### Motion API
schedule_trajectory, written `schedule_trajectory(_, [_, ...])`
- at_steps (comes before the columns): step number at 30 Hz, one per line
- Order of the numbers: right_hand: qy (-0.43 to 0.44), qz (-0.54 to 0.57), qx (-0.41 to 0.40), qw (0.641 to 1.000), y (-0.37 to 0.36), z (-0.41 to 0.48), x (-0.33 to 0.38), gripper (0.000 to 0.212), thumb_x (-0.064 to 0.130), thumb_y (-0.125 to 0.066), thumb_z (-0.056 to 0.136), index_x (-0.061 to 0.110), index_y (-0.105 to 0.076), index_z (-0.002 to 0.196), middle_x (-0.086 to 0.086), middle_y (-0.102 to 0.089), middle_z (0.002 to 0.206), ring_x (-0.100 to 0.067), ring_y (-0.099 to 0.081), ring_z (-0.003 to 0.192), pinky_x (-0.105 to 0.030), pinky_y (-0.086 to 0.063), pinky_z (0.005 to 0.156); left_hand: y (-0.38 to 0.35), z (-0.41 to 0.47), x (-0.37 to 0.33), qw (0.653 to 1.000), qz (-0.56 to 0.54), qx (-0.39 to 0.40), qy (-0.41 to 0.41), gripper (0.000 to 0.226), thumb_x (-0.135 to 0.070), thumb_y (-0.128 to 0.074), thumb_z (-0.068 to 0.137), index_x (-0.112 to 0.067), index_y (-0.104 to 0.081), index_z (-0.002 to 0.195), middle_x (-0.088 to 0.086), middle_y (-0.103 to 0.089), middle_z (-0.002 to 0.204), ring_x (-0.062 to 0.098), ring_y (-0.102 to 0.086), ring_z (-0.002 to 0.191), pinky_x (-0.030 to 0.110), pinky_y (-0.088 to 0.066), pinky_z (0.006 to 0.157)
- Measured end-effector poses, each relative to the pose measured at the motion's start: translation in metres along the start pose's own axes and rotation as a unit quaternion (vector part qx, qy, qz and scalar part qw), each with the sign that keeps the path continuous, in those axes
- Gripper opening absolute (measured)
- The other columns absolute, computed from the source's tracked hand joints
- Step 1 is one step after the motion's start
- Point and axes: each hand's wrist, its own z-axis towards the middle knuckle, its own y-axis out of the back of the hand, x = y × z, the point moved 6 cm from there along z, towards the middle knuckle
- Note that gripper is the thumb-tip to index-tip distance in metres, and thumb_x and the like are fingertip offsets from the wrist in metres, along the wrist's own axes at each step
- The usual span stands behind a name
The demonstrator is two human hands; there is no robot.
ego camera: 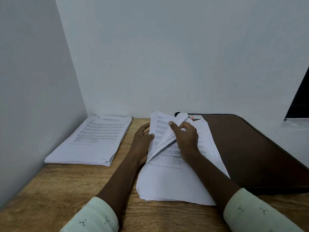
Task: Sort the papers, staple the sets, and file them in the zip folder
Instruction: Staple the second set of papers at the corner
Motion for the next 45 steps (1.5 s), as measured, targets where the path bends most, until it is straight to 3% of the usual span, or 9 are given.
schedule_trajectory(4, [0.027,0.015,-0.043,0.999,0.007,-0.002,0.004,0.028,0.020,-0.075,0.084,0.008,-0.058,0.104,0.000,-0.067,0.098,-0.019,-0.064,0.092,-0.020,-0.044,0.072,0.004,0.001,0.003,0.999,-0.032,-0.008,0.017,0.043,0.013,-0.043,0.094,-0.021,-0.062,0.112,0.011,-0.073,0.112,0.033,-0.071,0.101,0.053,-0.055,0.091])
schedule_trajectory(9, [0.122,0.039,-0.031,0.991,0.008,-0.010,0.016,0.066,0.002,-0.070,0.085,0.024,-0.040,0.139,0.023,-0.054,0.106,0.006,-0.056,0.089,0.006,-0.037,0.069,0.003,0.001,0.003,0.999,-0.036,-0.013,0.014,0.043,0.013,-0.044,0.093,-0.023,-0.062,0.109,0.012,-0.072,0.115,0.035,-0.070,0.102,0.055,-0.054,0.092])
schedule_trajectory(14, [0.154,-0.077,-0.019,0.985,-0.002,-0.011,0.015,0.018,0.012,-0.061,0.092,0.014,-0.076,0.100,0.006,-0.072,0.098,-0.016,-0.066,0.100,-0.010,-0.044,0.081,-0.004,-0.002,-0.004,0.998,-0.040,0.040,-0.016,0.035,0.005,-0.055,0.093,-0.014,-0.062,0.120,0.015,-0.073,0.113,0.032,-0.072,0.094,0.039,-0.059,0.076])
schedule_trajectory(16, [0.115,-0.066,-0.006,0.991,-0.003,-0.011,0.014,0.024,0.027,-0.061,0.095,0.011,-0.077,0.090,0.002,-0.073,0.086,-0.016,-0.066,0.087,-0.018,-0.046,0.072,-0.012,-0.003,-0.004,0.996,-0.039,0.083,-0.021,0.032,0.001,-0.062,0.090,-0.010,-0.065,0.121,0.017,-0.069,0.119,0.035,-0.068,0.102,0.044,-0.056,0.087])
schedule_trajectory(19, [0.070,-0.041,0.011,0.997,-0.004,-0.007,0.011,0.030,0.045,-0.064,0.091,0.017,-0.077,0.087,0.012,-0.066,0.073,0.000,-0.059,0.071,-0.005,-0.040,0.058,-0.021,-0.006,-0.002,0.991,-0.023,0.132,-0.023,0.037,-0.001,-0.070,0.086,-0.007,-0.065,0.122,0.016,-0.066,0.126,0.041,-0.065,0.111,0.053,-0.052,0.097])
schedule_trajectory(28, [0.011,-0.040,0.005,0.999,-0.005,0.002,-0.002,0.027,0.029,-0.071,0.088,0.002,-0.073,0.090,-0.003,-0.072,0.087,-0.019,-0.063,0.083,-0.024,-0.042,0.069,-0.018,-0.007,-0.004,0.995,0.006,0.094,-0.026,0.059,-0.011,-0.086,0.054,-0.017,-0.055,0.103,0.006,-0.069,0.109,0.030,-0.068,0.099,0.056,-0.052,0.092])
schedule_trajectory(32, [0.002,-0.025,0.007,1.000,-0.005,0.001,-0.002,0.032,0.039,-0.079,0.079,0.009,-0.066,0.077,-0.001,-0.067,0.078,-0.022,-0.064,0.081,-0.034,-0.053,0.074,-0.017,-0.007,-0.004,0.996,0.034,0.082,-0.023,0.066,-0.005,-0.084,0.070,-0.022,-0.052,0.125,0.008,-0.063,0.122,0.030,-0.065,0.113,0.047,-0.055,0.094])
schedule_trajectory(37, [-0.028,0.023,0.022,0.999,-0.004,0.001,-0.004,0.045,0.043,-0.078,0.079,0.014,-0.053,0.056,0.000,-0.064,0.063,-0.017,-0.058,0.063,-0.027,-0.045,0.058,-0.008,-0.003,-0.003,0.999,0.036,0.030,-0.022,0.035,-0.002,-0.060,0.095,-0.022,-0.055,0.123,0.004,-0.074,0.109,0.022,-0.074,0.090,0.037,-0.061,0.074])
schedule_trajectory(45, [0.010,0.012,-0.037,0.999,0.007,0.000,0.000,0.023,0.020,-0.076,0.083,0.009,-0.059,0.094,-0.002,-0.069,0.096,-0.016,-0.061,0.086,-0.013,-0.044,0.064,0.015,0.004,0.002,0.995,-0.092,-0.038,0.018,0.044,0.012,-0.039,0.093,-0.010,-0.057,0.126,0.012,-0.075,0.102,0.018,-0.067,0.070,0.034,-0.050,0.067])
